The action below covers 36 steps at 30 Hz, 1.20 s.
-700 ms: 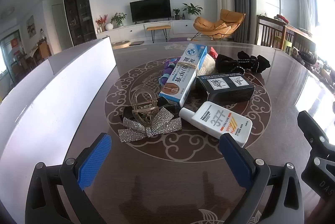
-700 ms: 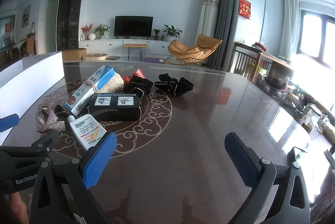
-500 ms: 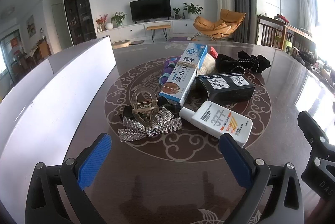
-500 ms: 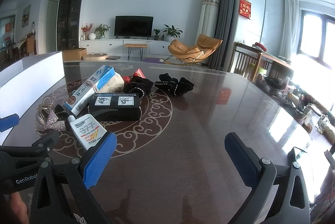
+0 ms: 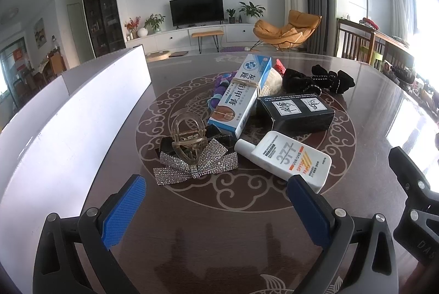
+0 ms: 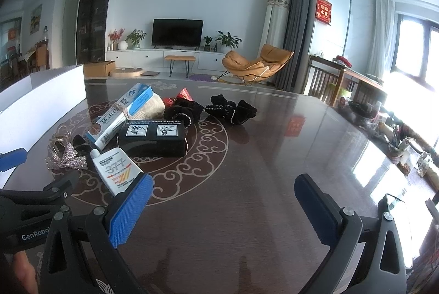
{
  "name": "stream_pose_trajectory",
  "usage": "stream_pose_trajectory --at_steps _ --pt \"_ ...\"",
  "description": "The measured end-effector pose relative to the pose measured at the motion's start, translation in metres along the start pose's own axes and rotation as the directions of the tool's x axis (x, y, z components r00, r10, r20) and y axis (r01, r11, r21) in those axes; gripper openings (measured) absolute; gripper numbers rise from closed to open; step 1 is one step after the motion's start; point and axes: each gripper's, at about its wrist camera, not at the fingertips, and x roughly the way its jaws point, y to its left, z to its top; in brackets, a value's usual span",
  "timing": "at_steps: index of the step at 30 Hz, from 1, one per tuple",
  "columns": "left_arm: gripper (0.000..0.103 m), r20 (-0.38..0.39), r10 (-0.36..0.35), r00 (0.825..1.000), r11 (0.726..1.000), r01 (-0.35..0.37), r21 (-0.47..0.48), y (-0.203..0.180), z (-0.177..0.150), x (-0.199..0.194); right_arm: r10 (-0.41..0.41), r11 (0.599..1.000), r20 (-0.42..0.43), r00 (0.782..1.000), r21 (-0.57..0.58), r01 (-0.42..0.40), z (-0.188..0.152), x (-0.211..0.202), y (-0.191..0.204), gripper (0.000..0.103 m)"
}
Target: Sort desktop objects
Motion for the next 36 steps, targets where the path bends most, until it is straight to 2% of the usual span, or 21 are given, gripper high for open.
stream_pose_trajectory --at_steps 30,34,36 --pt "0.103 -0.009 0.007 1.000 1.000 -0.007 -0.015 0.000 -0.001 0.001 0.012 1.000 -0.028 1.000 -0.009 -0.012 -0.010 0.008 0.002 0.103" --pt "0.103 -0.033 0.021 0.999 1.000 -0.021 -0.001 -0.004 -0.001 0.004 0.016 1.000 -0.050 0.999 -0.013 -0.016 -0.010 0.013 0.003 0.103" --pt "0.103 -0.069 0.043 0.997 0.999 -0.041 0.021 -0.009 -0.001 0.011 0.021 1.000 -0.072 0.997 -0.013 -0.022 -0.010 0.018 0.004 0.103"
